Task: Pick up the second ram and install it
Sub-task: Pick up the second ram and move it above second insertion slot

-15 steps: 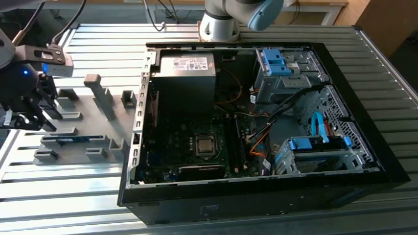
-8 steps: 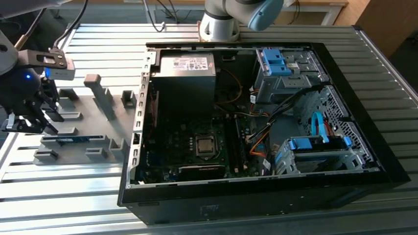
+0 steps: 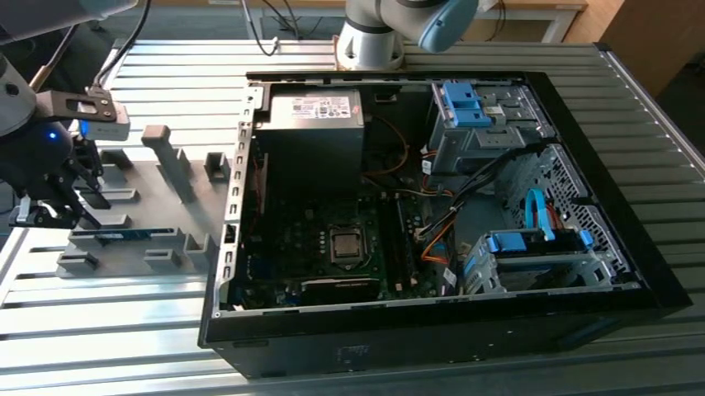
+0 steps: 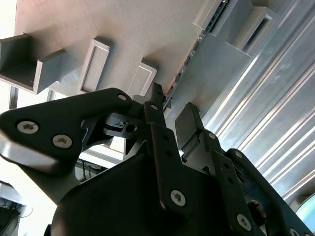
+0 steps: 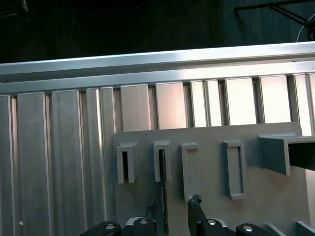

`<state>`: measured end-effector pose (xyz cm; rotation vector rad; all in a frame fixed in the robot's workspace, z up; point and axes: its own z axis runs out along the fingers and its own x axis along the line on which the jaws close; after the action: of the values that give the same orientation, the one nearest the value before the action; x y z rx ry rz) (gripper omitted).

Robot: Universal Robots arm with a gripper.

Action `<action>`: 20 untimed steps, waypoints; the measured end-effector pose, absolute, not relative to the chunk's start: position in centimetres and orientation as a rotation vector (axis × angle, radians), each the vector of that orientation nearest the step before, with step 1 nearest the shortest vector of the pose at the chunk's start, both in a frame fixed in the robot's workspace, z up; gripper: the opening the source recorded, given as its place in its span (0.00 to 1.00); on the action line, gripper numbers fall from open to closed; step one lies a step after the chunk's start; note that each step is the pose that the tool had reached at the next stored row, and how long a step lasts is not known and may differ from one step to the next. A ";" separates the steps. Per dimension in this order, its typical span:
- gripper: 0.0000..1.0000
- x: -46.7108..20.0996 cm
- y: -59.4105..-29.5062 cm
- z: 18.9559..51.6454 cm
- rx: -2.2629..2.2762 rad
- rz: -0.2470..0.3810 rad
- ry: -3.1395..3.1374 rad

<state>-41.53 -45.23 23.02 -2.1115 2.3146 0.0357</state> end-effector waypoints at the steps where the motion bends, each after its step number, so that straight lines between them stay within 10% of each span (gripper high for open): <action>1: 0.38 -41.5 -45.2 22.9 -2.112 0.035 2.315; 20: 0.38 -41.5 -45.3 20.9 -2.118 0.018 2.315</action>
<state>-41.53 -45.33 20.93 -2.1178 2.3152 0.0179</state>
